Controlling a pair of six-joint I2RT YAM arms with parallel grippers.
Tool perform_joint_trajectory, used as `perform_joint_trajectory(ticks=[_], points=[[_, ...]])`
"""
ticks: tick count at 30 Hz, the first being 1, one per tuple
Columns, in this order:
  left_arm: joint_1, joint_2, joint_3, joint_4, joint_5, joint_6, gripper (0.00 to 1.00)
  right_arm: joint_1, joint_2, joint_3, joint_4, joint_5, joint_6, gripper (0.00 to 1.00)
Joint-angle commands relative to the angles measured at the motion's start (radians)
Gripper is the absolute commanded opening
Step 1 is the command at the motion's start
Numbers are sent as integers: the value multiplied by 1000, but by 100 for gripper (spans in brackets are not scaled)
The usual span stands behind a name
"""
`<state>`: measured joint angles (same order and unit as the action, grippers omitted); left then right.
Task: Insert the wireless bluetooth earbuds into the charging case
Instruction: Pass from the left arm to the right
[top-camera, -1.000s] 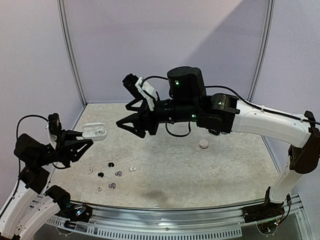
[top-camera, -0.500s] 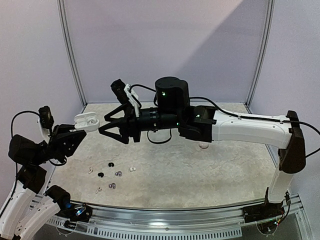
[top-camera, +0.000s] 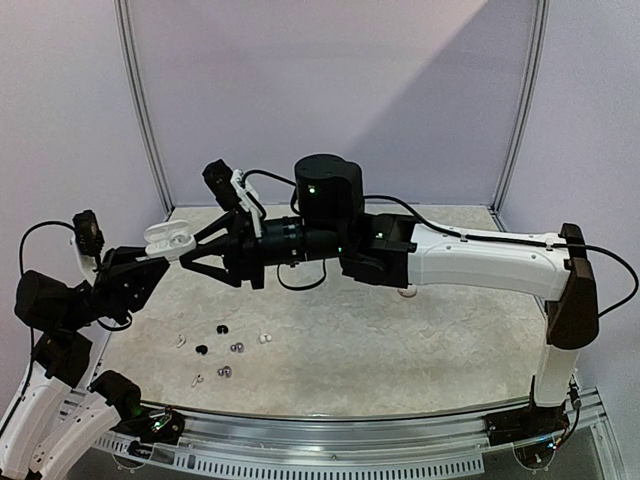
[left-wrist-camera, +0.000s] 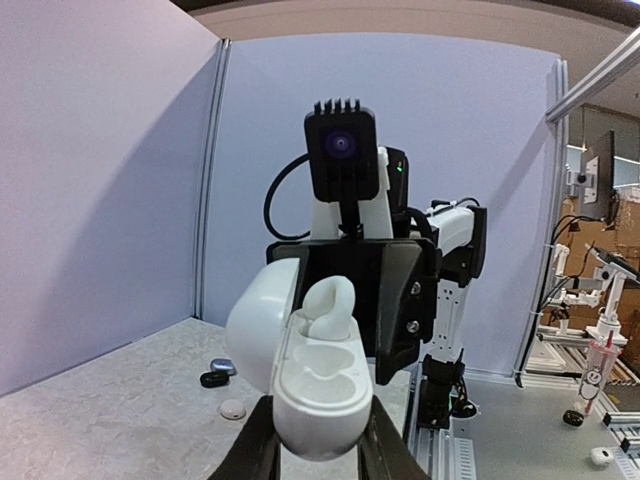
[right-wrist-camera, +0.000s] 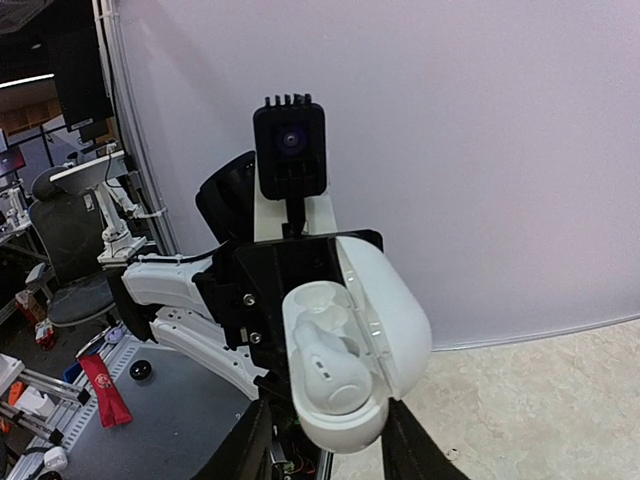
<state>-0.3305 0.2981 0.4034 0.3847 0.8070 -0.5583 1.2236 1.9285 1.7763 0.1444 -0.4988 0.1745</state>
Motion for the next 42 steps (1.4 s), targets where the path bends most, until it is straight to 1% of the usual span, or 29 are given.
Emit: perform_joint_trajectory(ticks=[1,7,12,16,19,20,22,23,24,26,32,36,42], points=[[8,-10,19,10,-1,-6,0,1,34,44,5,-22,4,33],[7,-6,19,8,13,-10,0,1,43,53,5,-26,5,26],[7,-2,16,9,15,-14,0,1,43,58,4,-36,-4,17],[7,1,7,5,16,-22,0,1,42,58,3,-55,-9,6],[8,3,3,-8,-6,-33,0,1,41,56,4,-65,-18,0],[8,3,4,-25,-21,-36,2,1,42,55,4,-64,-18,0],[7,1,2,-41,-33,-37,22,1,41,54,4,-64,-23,0],[8,0,0,-41,-31,-37,30,1,40,54,4,-64,-25,0],[8,0,0,-42,-31,-37,36,1,40,52,4,-62,-28,0],[7,-1,-1,-47,-31,-33,41,1,34,51,0,-57,-33,0],[6,6,0,-55,-35,-33,39,1,31,47,-3,-48,-41,0],[4,23,5,-30,-40,-54,40,2,38,49,-1,-39,-44,0],[-17,36,12,-23,-35,-45,38,1,44,53,-1,-26,-44,0]])
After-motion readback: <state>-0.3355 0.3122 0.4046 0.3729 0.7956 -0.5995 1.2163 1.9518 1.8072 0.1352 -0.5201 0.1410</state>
